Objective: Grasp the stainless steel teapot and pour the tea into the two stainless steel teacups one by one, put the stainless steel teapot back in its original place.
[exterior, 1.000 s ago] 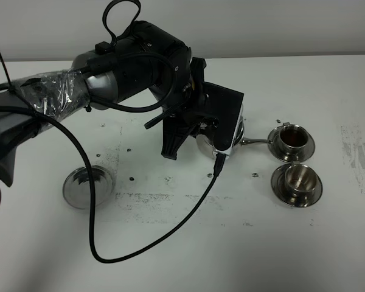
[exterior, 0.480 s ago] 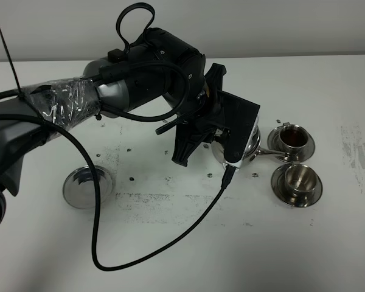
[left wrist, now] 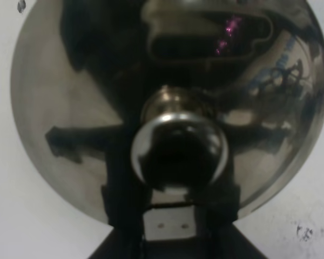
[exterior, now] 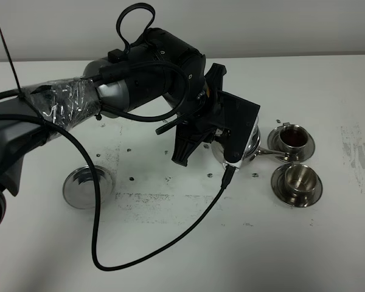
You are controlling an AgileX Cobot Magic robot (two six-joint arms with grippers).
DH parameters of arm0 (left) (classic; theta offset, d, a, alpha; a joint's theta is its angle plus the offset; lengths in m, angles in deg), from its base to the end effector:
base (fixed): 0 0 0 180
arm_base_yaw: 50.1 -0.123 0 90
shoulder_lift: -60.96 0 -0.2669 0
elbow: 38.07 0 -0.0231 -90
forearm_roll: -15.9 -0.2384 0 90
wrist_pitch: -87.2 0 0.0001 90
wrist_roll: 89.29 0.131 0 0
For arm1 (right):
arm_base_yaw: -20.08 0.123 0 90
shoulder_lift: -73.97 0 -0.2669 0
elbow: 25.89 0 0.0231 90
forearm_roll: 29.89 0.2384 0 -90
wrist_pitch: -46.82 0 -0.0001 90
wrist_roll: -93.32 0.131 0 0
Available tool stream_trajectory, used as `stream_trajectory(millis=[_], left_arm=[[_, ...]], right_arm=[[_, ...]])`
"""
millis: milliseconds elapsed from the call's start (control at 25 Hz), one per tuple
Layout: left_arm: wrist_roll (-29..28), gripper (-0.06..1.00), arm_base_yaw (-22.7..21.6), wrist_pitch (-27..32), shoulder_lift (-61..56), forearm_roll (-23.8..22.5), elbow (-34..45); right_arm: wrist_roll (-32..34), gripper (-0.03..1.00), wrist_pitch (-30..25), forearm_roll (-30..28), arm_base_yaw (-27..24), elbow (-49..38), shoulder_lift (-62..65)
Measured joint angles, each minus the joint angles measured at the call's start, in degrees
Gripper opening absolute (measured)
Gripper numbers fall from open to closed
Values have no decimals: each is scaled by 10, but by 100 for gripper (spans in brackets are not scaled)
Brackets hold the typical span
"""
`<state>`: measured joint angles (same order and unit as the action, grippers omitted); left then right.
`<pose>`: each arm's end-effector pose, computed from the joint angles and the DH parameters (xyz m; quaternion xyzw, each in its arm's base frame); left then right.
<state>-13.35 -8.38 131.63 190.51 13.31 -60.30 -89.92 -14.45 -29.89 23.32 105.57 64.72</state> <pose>0.3509 -0.3073 0.1645 0.8357 0.4917 0.0902 0.2275 0.0404 0.0023 0.2488 -0.0487 0.8605 0.0000 0.5071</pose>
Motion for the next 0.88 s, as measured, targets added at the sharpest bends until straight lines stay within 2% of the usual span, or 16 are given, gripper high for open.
stream_trajectory(millis=[200, 400, 720, 880], left_arm=[[-5, 19, 6, 1, 0, -35, 0], [-14, 19, 16, 1, 0, -42, 0], [-75, 19, 35, -5, 17, -102, -17], [-84, 19, 44, -4, 37, -124, -40]], right_arm=[[0, 51, 0, 0, 0, 0, 0], [0, 51, 0, 0, 0, 0, 0], [0, 51, 0, 0, 0, 0, 0], [0, 51, 0, 0, 0, 0, 0]])
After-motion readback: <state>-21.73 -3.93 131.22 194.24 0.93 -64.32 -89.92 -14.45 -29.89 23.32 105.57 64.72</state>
